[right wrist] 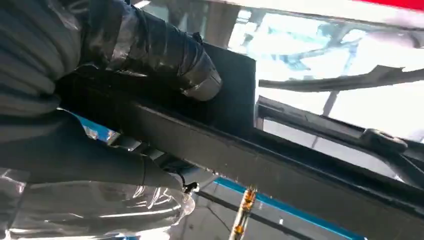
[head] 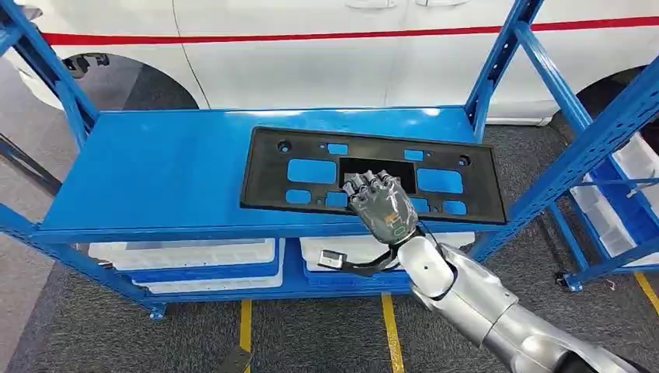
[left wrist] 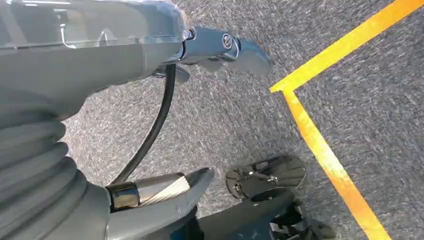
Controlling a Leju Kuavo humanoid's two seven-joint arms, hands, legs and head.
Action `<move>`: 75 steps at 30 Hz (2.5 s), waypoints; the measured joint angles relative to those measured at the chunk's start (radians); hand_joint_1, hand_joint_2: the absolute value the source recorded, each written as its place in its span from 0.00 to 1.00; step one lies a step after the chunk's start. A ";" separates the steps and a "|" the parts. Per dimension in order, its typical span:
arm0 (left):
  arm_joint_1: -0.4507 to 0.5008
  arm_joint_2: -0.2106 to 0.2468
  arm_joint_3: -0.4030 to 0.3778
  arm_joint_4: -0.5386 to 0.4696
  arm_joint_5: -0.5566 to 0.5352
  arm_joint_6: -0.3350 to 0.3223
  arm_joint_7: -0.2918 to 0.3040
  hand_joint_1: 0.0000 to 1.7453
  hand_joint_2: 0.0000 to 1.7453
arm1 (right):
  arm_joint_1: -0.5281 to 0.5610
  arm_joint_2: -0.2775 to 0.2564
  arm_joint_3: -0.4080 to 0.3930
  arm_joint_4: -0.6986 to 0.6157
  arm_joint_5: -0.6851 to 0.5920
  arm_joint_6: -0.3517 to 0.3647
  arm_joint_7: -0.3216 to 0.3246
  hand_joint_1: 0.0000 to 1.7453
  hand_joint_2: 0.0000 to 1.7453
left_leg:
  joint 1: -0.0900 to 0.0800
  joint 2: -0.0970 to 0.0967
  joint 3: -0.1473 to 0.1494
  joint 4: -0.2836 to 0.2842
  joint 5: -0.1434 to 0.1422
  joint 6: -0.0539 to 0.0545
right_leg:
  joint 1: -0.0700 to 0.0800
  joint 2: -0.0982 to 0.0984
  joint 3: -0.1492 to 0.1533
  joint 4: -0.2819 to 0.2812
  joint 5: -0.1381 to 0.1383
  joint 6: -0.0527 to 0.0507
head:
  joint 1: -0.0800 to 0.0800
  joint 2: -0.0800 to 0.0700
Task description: Take the parts from the cabinet and place them on the table.
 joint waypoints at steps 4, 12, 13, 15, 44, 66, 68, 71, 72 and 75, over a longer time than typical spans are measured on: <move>0.000 -0.003 0.005 0.000 -0.002 0.000 0.000 0.00 1.00 | 0.004 -0.001 0.000 0.000 0.000 0.000 -0.016 1.00 1.00 | 0.003 -0.009 -0.011 0.023 -0.009 -0.012 | -0.014 0.000 0.117 -0.218 0.138 0.003 | 0.000 0.000; -0.003 -0.002 0.013 0.000 -0.009 0.000 0.000 0.00 1.00 | 0.003 -0.003 0.000 -0.006 0.000 0.000 -0.018 1.00 1.00 | 0.001 -0.012 -0.065 0.119 -0.088 -0.052 | -0.008 0.000 0.123 -0.283 0.138 -0.049 | -0.004 0.000; -0.003 -0.002 0.013 0.000 -0.009 0.000 0.000 0.00 1.00 | 0.003 -0.003 0.000 -0.008 0.000 0.000 -0.018 1.00 1.00 | 0.001 -0.012 -0.095 0.199 -0.135 -0.055 | -0.006 -0.001 0.117 -0.283 0.141 -0.053 | -0.004 0.000; -0.003 -0.002 0.014 0.000 -0.009 0.000 0.000 0.00 1.00 | 0.005 -0.003 0.000 -0.008 0.000 0.001 -0.018 1.00 1.00 | 0.001 -0.012 -0.143 0.335 -0.192 -0.058 | 0.001 -0.003 0.104 -0.280 0.149 -0.062 | -0.004 0.000; -0.007 0.002 0.027 -0.002 -0.039 0.000 0.003 0.00 1.00 | 0.065 0.005 -0.139 -0.003 -0.002 0.001 -0.157 1.00 1.00 | -0.006 -0.012 -0.170 0.225 -0.117 -0.060 | 0.003 -0.003 0.142 -0.289 0.124 -0.066 | -0.004 0.000; -0.006 0.015 0.037 -0.002 -0.068 0.000 0.003 0.00 1.00 | 0.109 -0.005 -0.175 0.002 -0.002 0.001 -0.118 1.00 1.00 | -0.010 -0.005 -0.119 0.054 0.056 -0.012 | 0.004 0.004 0.186 -0.195 0.079 -0.022 | 0.000 0.000; -0.004 0.014 0.038 -0.002 -0.069 0.000 0.005 0.00 1.00 | 0.110 -0.006 -0.178 0.002 -0.002 0.001 -0.111 1.00 1.00 | -0.014 -0.006 -0.125 0.051 0.073 -0.026 | 0.013 0.004 0.241 -0.294 0.036 -0.031 | -0.002 0.000; 0.000 0.015 0.042 -0.002 -0.071 0.000 0.006 0.00 1.00 | 0.117 -0.006 -0.180 0.002 -0.002 0.001 -0.116 1.00 1.00 | -0.014 -0.007 -0.136 0.036 0.094 -0.044 | 0.002 0.001 0.219 -0.310 0.075 -0.056 | 0.000 0.000; 0.001 0.015 0.043 -0.002 -0.071 0.001 0.006 0.00 1.00 | 0.118 -0.006 -0.180 0.002 -0.002 0.002 -0.120 1.00 1.00 | -0.011 -0.008 -0.145 0.051 0.055 -0.049 | 0.004 -0.004 0.208 -0.312 0.088 -0.061 | -0.002 0.000; 0.003 0.016 0.045 -0.002 -0.072 0.001 0.008 0.00 1.00 | 0.122 -0.005 -0.185 0.002 -0.002 0.002 -0.125 1.00 1.00 | -0.007 -0.008 -0.191 0.243 -0.121 -0.061 | 0.004 -0.004 0.162 -0.309 0.124 -0.073 | -0.005 0.000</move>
